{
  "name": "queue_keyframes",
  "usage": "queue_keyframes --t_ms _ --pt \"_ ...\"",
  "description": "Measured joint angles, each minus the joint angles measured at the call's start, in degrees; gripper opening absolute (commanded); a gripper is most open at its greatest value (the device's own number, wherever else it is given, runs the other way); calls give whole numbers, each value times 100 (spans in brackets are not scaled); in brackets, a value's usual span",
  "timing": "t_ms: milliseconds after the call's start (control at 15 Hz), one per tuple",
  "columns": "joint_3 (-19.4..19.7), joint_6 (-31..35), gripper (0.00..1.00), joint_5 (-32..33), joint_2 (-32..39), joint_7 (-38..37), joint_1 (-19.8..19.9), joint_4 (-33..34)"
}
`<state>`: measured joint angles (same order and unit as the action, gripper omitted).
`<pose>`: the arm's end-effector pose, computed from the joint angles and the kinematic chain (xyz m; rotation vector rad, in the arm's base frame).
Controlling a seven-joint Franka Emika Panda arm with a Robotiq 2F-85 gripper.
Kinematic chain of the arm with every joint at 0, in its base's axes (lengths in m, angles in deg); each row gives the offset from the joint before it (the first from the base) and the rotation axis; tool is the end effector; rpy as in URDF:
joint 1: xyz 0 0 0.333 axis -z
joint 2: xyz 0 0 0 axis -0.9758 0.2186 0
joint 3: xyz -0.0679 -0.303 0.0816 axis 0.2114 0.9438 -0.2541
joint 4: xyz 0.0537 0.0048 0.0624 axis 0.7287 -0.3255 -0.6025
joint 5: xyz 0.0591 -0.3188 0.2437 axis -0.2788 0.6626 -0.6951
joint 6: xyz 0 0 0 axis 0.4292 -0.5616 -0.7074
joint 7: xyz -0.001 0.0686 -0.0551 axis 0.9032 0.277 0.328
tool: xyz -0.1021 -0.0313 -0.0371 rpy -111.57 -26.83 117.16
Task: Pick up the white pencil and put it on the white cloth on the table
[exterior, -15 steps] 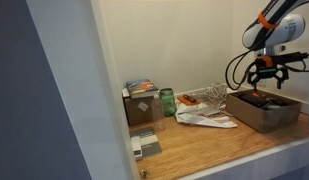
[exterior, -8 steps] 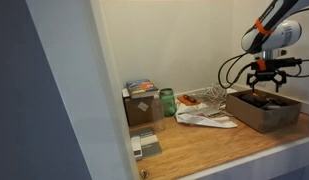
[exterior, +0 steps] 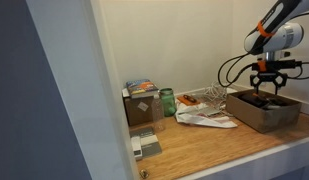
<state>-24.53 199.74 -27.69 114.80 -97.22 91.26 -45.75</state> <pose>0.6521 -0.3115 0.2511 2.7125 -1.4064 0.0232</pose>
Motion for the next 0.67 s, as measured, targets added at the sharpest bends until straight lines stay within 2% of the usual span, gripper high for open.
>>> queue_keyframes --t_ms 67,133,200,267,333,600,667 --pt "1 -3 62 -7 28 -12 11 26" --pt "1 -5 62 -17 56 -24 18 47" --pt "1 -10 58 -32 85 -33 21 71" --pt "1 -29 50 -46 114 -38 22 104" --pt "1 -43 54 -64 142 -43 22 131" --pt "0 -118 31 -77 254 -68 22 262" --pt "0 -132 33 -77 277 -77 22 284"
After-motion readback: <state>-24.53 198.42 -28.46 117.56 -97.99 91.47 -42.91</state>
